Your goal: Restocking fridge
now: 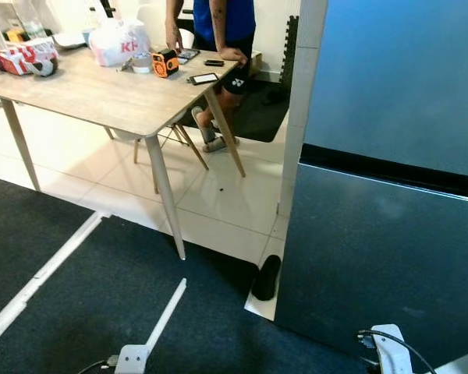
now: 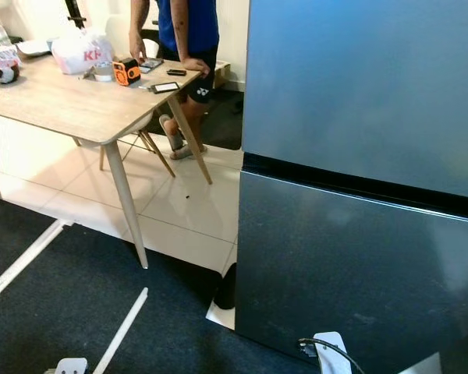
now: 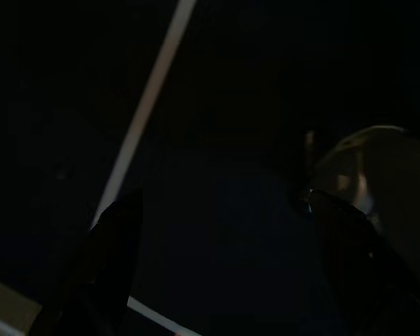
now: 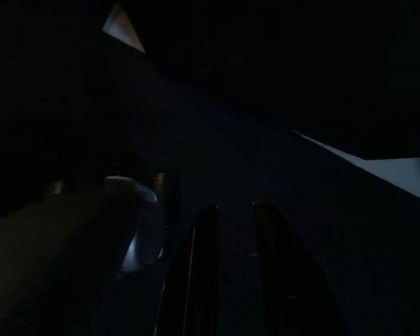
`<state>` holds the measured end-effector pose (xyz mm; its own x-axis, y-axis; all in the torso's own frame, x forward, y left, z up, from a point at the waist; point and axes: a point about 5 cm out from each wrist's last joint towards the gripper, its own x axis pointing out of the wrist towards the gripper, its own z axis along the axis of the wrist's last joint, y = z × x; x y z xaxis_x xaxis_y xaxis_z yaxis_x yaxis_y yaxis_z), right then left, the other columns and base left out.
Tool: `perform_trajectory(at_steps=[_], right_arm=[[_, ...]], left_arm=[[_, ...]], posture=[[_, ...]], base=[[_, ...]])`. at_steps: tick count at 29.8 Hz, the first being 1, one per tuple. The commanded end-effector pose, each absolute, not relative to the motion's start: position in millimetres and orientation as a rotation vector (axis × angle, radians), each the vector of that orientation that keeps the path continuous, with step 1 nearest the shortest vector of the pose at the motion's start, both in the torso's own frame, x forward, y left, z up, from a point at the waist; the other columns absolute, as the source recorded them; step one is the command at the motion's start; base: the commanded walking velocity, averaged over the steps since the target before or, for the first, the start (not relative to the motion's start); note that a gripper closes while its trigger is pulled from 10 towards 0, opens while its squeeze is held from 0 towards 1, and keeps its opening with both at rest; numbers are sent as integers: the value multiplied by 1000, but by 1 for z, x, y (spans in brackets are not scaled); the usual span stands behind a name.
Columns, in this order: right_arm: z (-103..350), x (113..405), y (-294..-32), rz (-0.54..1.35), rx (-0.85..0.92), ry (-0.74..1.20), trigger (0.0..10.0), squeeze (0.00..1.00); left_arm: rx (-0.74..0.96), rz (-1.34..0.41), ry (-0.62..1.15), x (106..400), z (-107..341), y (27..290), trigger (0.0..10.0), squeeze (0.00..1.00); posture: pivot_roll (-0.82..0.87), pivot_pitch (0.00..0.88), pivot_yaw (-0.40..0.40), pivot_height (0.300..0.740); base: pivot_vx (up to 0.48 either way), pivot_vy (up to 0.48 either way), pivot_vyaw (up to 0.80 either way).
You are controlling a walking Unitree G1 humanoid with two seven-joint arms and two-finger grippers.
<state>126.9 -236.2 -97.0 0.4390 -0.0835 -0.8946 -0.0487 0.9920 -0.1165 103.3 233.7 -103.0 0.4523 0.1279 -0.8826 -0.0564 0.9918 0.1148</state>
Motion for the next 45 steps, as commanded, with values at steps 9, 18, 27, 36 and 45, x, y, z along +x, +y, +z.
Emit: perform_trajectory(at_steps=[9, 18, 27, 36, 45], right_arm=[[-96, 130, -235, -16, -162, 1119, 10000, 0], [-93, 127, -251, -41, -204, 1134, 10000, 0], [-86, 148, -251, -37, -227, 1087, 10000, 0], [-90, 146, -241, -25, -222, 1100, 10000, 0], [-93, 142, -234, -23, -208, 1112, 10000, 0]], left_arm=[[78, 187, 1093, 102, -101, 245, 10000, 0], [46, 153, 1112, 95, -107, 225, 10000, 0], [38, 136, 1099, 105, -106, 219, 10000, 0], [59, 150, 1100, 109, -104, 228, 10000, 0], [77, 145, 1085, 117, -101, 232, 10000, 0]], posture=[[-2, 0, 28, 740], [16, 0, -7, 740], [-11, 0, -30, 740], [-20, 0, 8, 740], [-13, 0, 18, 740]], base=[[0, 0, 0], [0, 0, 0], [0, 0, 0], [0, 0, 0], [0, 0, 0]])
